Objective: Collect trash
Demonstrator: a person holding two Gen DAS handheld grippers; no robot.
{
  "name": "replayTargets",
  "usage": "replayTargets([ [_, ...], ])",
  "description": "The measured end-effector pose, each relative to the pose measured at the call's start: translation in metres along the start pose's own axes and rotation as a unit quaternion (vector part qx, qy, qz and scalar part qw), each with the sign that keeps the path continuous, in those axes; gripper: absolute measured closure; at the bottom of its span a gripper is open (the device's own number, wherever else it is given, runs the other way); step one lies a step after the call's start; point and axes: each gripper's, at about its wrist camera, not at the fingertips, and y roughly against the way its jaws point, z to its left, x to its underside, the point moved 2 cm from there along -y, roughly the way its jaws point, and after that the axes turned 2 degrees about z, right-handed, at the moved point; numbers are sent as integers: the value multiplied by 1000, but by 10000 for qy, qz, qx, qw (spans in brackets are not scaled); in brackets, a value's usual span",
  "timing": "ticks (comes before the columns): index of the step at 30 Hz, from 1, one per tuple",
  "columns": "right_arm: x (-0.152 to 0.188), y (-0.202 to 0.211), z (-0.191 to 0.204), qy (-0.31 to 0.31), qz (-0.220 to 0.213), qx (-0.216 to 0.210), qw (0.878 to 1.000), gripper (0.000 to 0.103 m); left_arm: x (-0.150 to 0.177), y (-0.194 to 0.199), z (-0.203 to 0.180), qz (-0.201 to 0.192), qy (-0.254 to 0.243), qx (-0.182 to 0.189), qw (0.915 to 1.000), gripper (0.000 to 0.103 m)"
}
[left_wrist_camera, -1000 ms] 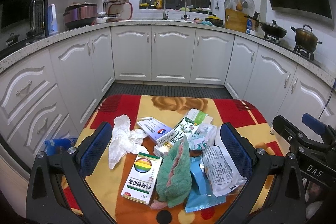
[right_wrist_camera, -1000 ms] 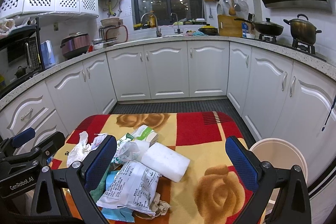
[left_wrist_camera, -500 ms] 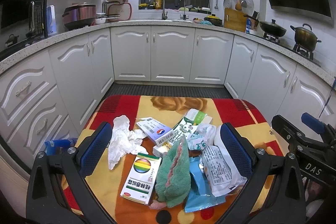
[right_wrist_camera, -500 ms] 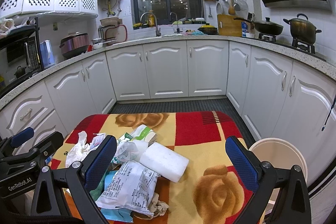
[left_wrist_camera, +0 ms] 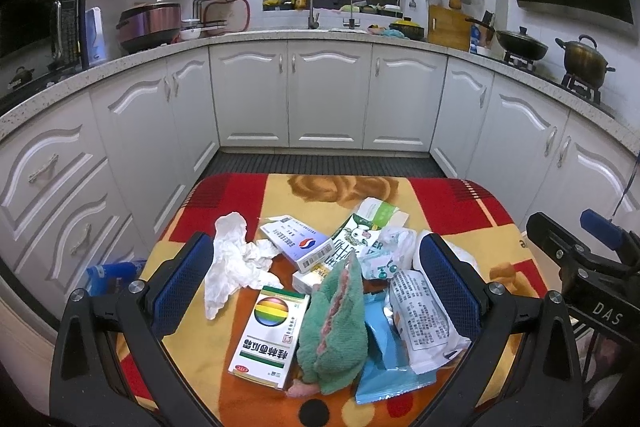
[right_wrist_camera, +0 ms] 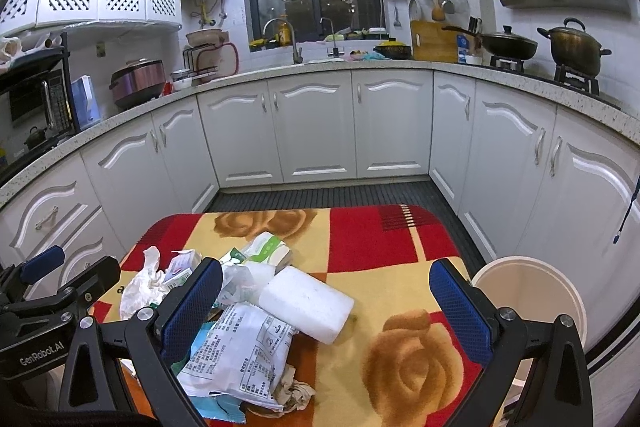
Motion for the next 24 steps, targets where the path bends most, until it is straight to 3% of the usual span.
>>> replayTargets([
  [24, 8, -12, -3, -11, 254, 30, 9997, 1, 7, -14, 8, 242, 130, 41, 9996, 0],
])
